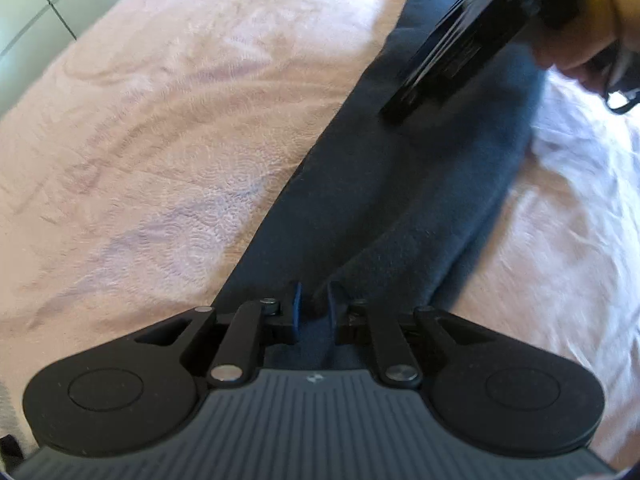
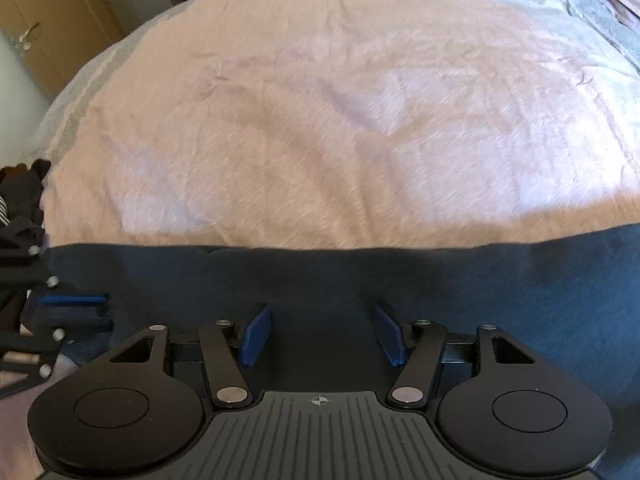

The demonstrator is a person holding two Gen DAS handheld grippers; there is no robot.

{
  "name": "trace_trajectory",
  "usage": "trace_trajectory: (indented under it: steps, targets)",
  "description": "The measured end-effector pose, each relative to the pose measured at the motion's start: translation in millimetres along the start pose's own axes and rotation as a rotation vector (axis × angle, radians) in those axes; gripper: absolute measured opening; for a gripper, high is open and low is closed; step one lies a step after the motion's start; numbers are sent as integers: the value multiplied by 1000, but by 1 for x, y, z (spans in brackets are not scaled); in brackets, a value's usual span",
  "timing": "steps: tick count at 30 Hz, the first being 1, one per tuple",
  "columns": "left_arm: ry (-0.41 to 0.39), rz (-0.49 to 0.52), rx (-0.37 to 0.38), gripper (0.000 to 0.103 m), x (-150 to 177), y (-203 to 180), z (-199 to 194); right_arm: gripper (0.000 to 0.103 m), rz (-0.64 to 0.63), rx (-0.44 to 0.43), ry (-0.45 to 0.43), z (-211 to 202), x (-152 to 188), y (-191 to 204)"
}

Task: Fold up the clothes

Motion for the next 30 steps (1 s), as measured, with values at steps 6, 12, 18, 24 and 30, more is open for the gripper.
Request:
trace_trajectory:
  steps: [6, 12, 18, 24, 30]
  targets:
    - [9, 21, -9, 23, -2, 4, 5, 61, 131, 52, -104, -48, -9, -34]
    - [33, 102, 13, 26, 11, 2, 3, 61, -53, 6, 62, -50, 63, 13]
    - [122, 207, -46, 26, 58, 4, -22, 61, -111, 79, 71, -64, 75, 22]
    - [149, 77, -160, 39, 88, 37, -82, 61, -265, 13, 23, -72, 57, 96]
    - [120, -19, -248, 54, 116, 61, -126, 61, -573, -63, 25, -32, 74, 201]
Point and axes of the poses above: each gripper's, at about its wrist camera, not at the fingertips, and z roughly the way its jaws point, y to its left, x to its underside, the point moved 10 cm from there along z, roughly the way its jaws point, and after that the axes turned 9 degrees about -x, right-handed, at the moved point
